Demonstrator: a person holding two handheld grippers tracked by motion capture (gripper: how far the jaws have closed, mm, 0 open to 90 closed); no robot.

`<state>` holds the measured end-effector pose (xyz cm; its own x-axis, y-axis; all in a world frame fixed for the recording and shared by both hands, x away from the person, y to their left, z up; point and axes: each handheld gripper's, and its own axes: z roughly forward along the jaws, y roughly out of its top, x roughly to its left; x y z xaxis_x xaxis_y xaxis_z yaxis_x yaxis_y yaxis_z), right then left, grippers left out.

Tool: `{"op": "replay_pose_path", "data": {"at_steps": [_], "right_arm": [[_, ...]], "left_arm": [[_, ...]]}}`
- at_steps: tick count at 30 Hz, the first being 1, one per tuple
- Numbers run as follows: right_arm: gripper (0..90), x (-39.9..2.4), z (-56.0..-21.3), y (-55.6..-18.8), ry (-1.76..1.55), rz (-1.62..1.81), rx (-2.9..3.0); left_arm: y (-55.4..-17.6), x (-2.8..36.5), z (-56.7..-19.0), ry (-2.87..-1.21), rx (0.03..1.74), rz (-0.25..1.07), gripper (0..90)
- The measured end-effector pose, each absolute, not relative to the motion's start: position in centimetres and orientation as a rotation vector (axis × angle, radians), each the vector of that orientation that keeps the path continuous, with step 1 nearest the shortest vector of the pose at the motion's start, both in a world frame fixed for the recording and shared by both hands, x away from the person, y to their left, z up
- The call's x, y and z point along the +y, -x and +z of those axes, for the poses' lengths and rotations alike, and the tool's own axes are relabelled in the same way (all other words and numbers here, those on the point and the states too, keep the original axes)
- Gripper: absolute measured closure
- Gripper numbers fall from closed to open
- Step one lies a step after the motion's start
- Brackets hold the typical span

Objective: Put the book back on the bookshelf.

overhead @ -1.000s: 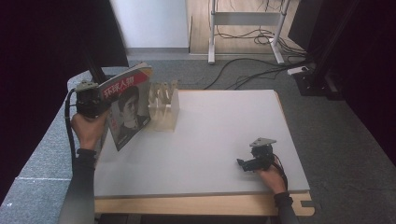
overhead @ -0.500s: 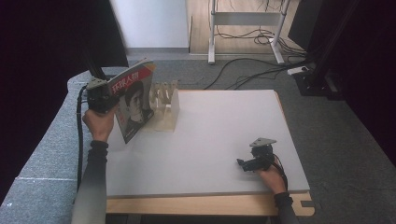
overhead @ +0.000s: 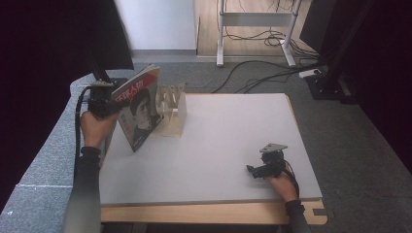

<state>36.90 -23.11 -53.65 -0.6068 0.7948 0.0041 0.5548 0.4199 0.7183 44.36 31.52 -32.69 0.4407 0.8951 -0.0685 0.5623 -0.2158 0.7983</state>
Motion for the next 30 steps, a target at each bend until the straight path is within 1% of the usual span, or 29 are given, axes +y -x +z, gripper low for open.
{"op": "replay_pose_path", "data": {"at_steps": [3, 5, 13, 15, 17, 20, 22, 23, 26, 30], "right_arm": [[0.0, -23.1, -53.6, -36.9, -1.161, 0.995, 2.342], [0.0, -23.1, -53.6, -36.9, -1.161, 0.995, 2.342], [0.0, -23.1, -53.7, -36.9, -1.162, 0.995, 2.342], [0.0, -23.1, -53.7, -36.9, -1.161, 0.995, 2.342], [0.0, -23.1, -53.7, -36.9, -1.161, 0.995, 2.341], [0.0, -23.1, -53.6, -36.9, -1.161, 0.994, 2.343], [0.0, -23.1, -53.6, -36.9, -1.158, 0.995, 2.341], [0.0, -23.1, -53.6, -36.9, -1.159, 0.994, 2.342], [0.0, -23.1, -53.6, -36.9, -1.159, 0.995, 2.342], [0.0, -23.1, -53.6, -36.9, -1.16, 0.995, 2.342]], "left_arm": [[-44.7, 31.3, -33.0, -1.853, 1.225, 0.555, 87.1], [-45.0, 31.3, -33.3, -1.826, 1.231, 0.534, 87.0], [-45.3, 32.0, -34.2, -1.84, 1.283, 0.632, 85.4], [-45.2, 32.4, -34.3, -1.818, 1.278, 0.652, 82.3], [-45.2, 32.7, -34.2, -1.808, 1.268, 0.641, 71.2], [-44.9, 32.8, -34.2, -1.809, 1.268, 0.686, 60.6], [-44.8, 33.0, -34.2, -1.801, 1.268, 0.681, 49.0], [-44.7, 33.1, -34.2, -1.797, 1.27, 0.686, 46.5], [-44.4, 33.4, -34.2, -1.779, 1.257, 0.68, 33.3], [-44.0, 33.6, -34.4, -1.77, 1.266, 0.691, 17.7]]}}
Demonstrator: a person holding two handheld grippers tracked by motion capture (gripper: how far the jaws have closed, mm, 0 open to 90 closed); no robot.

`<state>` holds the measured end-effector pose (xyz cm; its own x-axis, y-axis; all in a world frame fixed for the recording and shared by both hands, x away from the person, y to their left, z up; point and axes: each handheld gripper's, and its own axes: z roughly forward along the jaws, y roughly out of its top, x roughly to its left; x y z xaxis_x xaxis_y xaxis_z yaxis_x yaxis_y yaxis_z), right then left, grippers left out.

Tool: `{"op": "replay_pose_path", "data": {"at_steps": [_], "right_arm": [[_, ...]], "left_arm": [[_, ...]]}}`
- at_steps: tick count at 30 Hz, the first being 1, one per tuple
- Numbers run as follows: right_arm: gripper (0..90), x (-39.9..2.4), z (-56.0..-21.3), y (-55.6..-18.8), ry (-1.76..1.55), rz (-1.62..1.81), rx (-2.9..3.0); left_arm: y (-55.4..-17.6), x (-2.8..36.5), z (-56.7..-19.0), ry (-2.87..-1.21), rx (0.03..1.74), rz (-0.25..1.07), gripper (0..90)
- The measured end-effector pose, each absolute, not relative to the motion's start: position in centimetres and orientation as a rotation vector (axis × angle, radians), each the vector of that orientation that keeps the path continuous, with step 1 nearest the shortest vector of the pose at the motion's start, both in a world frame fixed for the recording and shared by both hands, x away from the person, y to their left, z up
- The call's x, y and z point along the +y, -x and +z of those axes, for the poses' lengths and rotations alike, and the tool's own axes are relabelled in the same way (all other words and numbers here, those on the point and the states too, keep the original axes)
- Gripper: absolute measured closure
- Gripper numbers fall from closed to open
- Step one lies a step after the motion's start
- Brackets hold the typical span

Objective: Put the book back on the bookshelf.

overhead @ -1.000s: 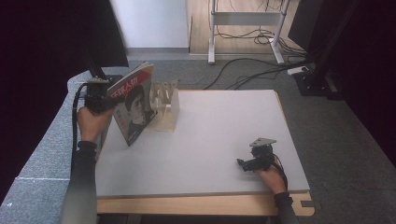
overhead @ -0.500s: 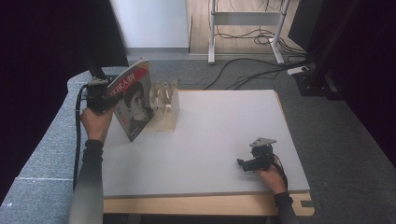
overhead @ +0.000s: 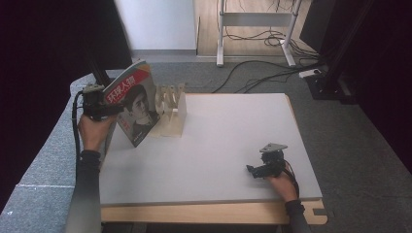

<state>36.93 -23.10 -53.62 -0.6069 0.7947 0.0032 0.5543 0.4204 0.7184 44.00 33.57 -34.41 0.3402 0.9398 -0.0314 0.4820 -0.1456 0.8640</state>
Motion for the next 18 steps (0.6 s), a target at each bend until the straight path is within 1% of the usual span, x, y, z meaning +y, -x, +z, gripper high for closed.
{"op": "replay_pose_path", "data": {"at_steps": [2, 8, 14, 18], "right_arm": [[0.0, -23.1, -53.6, -36.9, -1.16, 0.995, 2.342], [0.0, -23.1, -53.6, -36.9, -1.161, 0.994, 2.34], [0.0, -23.1, -53.6, -36.9, -1.16, 0.993, 2.342], [0.0, -23.1, -53.6, -36.9, -1.16, 0.993, 2.342]], "left_arm": [[-43.6, 33.6, -34.6, -1.774, 1.266, 0.7, 14.0], [-42.8, 34.2, -34.9, -1.78, 1.27, 0.672, 6.9], [-41.6, 35.0, -34.8, -1.76, 1.257, 0.631, 2.7], [-40.6, 35.3, -34.6, -1.75, 1.244, 0.612, 1.7]]}}
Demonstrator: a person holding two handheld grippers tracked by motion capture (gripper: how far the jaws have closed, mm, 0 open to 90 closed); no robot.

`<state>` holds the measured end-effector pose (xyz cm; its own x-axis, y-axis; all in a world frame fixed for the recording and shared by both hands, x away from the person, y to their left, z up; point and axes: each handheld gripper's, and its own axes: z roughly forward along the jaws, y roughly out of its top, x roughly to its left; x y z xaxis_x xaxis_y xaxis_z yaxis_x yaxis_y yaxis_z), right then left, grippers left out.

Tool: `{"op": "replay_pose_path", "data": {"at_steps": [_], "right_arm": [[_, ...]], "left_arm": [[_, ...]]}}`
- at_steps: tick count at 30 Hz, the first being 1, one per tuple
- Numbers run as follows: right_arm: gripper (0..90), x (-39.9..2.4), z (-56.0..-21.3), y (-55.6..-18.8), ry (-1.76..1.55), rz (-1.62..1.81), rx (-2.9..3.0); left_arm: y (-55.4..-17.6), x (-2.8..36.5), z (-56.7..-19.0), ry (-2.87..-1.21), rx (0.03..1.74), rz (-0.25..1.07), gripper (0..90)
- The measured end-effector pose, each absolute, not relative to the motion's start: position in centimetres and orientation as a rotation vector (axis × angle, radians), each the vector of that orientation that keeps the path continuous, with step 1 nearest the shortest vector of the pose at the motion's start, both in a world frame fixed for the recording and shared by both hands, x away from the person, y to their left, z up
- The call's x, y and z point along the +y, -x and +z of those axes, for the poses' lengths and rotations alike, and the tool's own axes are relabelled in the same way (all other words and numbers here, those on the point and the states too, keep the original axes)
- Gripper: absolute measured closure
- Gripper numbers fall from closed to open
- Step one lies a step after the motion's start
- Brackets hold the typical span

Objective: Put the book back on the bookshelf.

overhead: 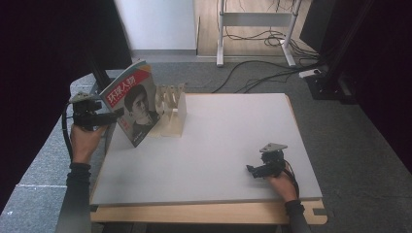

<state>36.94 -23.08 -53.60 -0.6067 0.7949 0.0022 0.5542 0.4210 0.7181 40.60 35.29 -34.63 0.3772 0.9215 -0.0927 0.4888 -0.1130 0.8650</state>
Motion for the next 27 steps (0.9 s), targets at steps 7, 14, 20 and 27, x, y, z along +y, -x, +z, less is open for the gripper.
{"op": "replay_pose_path", "data": {"at_steps": [7, 14, 20, 27], "right_arm": [[0.0, -23.1, -53.6, -36.9, -1.159, 0.994, 2.342], [0.0, -23.1, -53.6, -36.9, -1.159, 0.994, 2.342], [0.0, -23.0, -53.6, -36.9, -1.162, 0.993, 2.341], [0.0, -23.0, -53.6, -36.9, -1.162, 0.993, 2.341]], "left_arm": [[-38.7, 35.4, -34.7, -1.776, 1.218, 0.61, 0.0], [-36.9, 35.0, -35.0, -1.803, 1.184, 0.597, 0.0], [-35.4, 34.1, -35.3, -1.818, 1.14, 0.592, 0.0], [-34.3, 32.2, -35.7, -1.848, 1.08, 0.575, 0.0]]}}
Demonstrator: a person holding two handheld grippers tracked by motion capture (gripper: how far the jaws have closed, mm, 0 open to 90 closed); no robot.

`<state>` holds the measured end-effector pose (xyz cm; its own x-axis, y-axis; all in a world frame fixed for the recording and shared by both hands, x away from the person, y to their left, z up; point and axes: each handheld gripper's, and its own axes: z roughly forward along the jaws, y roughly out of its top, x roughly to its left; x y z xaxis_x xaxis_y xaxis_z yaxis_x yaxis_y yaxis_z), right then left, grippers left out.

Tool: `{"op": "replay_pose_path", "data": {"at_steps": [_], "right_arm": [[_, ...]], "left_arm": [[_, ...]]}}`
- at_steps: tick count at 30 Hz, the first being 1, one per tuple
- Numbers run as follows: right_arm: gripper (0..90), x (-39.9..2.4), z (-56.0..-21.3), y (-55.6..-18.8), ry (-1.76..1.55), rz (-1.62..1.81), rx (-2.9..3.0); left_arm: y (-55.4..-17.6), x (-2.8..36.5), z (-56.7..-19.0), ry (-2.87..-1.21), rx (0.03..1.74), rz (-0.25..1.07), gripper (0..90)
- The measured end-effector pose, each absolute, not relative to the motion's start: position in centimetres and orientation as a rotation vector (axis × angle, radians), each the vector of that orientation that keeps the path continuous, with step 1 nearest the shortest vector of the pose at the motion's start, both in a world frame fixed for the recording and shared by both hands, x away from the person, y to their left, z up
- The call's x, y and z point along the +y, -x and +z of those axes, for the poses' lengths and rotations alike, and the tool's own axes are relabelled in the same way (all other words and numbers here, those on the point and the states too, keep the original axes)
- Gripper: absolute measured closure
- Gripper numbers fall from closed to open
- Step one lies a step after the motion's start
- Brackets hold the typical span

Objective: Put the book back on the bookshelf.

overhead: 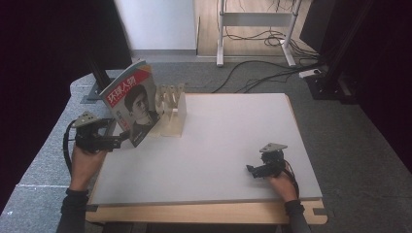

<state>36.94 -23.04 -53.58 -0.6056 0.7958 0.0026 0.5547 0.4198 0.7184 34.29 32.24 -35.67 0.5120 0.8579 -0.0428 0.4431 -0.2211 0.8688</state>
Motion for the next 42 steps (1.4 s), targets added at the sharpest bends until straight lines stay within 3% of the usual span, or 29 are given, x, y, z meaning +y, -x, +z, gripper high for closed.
{"op": "replay_pose_path", "data": {"at_steps": [26, 42], "right_arm": [[0.0, -23.0, -53.6, -36.9, -1.165, 0.993, 2.342], [0.0, -23.0, -53.6, -36.9, -1.164, 0.993, 2.34]], "left_arm": [[-36.8, 23.5, -39.6, -1.97, 0.919, 0.405, 0.0], [-37.4, 19.8, -45.3, -2.068, 0.861, 0.354, 0.0]]}}
